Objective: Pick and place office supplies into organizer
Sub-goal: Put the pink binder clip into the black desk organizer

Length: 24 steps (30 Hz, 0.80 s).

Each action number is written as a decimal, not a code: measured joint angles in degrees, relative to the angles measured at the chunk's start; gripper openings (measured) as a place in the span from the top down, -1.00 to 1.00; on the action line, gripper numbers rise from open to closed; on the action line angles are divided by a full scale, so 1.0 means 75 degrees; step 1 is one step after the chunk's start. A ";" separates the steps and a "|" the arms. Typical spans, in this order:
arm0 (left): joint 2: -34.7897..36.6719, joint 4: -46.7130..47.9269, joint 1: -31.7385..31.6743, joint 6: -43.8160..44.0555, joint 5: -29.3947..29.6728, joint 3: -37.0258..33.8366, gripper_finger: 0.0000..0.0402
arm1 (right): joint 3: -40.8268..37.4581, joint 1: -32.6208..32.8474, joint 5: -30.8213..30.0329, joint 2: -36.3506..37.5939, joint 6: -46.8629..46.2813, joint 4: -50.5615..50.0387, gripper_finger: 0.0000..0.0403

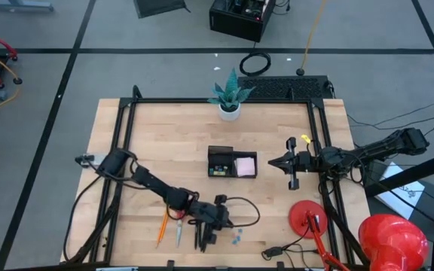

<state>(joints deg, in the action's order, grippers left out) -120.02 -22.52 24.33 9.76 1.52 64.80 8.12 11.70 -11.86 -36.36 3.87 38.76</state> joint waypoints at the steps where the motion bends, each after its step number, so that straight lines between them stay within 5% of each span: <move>1: 0.0000 0.0040 0.0050 -0.0003 0.0000 0.0001 0.79 | 0.0000 0.0000 -0.0003 -0.0003 -0.0035 0.0003 0.98; 16: -0.0004 -0.0012 0.0368 0.0146 0.0133 0.0045 0.02 | 0.0000 0.0003 0.0009 -0.0009 -0.0144 -0.0123 0.98; 24: -0.0001 0.0133 0.0389 0.0323 -0.0003 0.0197 -0.06 | 0.0000 0.0003 0.0006 -0.0009 -0.0203 -0.0120 0.98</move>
<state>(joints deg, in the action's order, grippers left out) -120.03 -21.52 27.24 12.19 1.50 66.28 8.12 11.73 -11.81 -36.42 2.35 37.87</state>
